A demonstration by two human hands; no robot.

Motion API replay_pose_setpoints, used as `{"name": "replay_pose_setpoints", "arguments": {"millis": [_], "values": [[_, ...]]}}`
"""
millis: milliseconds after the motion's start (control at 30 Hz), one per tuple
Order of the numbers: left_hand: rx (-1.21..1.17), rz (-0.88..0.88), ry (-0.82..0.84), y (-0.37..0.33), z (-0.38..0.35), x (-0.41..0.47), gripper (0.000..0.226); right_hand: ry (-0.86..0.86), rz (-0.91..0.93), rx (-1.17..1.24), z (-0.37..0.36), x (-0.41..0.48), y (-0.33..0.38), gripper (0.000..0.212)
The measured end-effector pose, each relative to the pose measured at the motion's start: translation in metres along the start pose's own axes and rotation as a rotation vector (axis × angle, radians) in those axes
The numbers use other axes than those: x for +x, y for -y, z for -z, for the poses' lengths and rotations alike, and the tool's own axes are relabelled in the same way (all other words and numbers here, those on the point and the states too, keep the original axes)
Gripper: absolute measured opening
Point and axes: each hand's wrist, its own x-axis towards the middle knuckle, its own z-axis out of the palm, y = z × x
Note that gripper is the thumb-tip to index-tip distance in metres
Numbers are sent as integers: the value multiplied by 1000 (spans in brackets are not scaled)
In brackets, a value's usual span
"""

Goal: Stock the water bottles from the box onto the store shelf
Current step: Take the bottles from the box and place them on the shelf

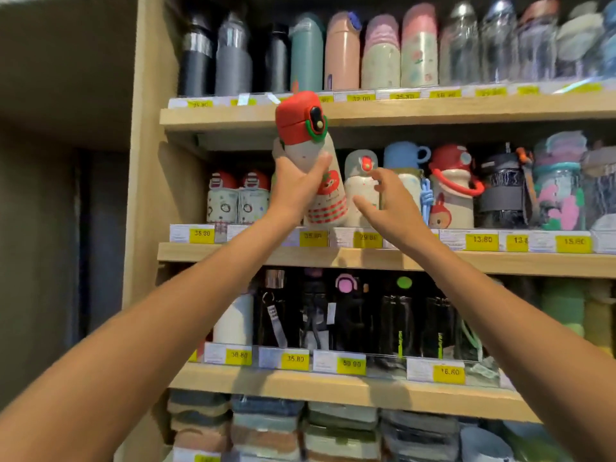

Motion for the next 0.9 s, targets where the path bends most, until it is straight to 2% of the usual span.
{"name": "replay_pose_setpoints", "arguments": {"millis": [67, 100, 167, 200, 267, 433, 567, 700, 900], "values": [[31, -71, 24, 2, 1, 15, 28, -107, -54, -54, -9, 10, -9, 54], [64, -95, 42, 7, 1, 22, 34, -137, -88, -80, -14, 14, -13, 54], [121, -120, 84, 18, -2, 33, 80, -169, -125, -140, -28, 20, -17, 55], [130, -111, 113, 24, -3, 35, 93, -176, -139, -157, -35, 22, -19, 56], [163, -98, 158, 34, -7, 38, 100, -199, -159, -185, -48, 24, -20, 57], [179, -137, 168, 61, -17, 47, 95, -327, -245, -376, -69, 26, -20, 59], [241, -113, 129, 75, -24, 51, 74, -333, -247, -462, -74, 26, -23, 66], [276, -30, 161, 89, -27, 60, 60, -335, -232, -495, -75, 25, -26, 71], [376, 71, 203, 99, -27, 69, 62, -350, -213, -529, -77, 23, -27, 70]]}}
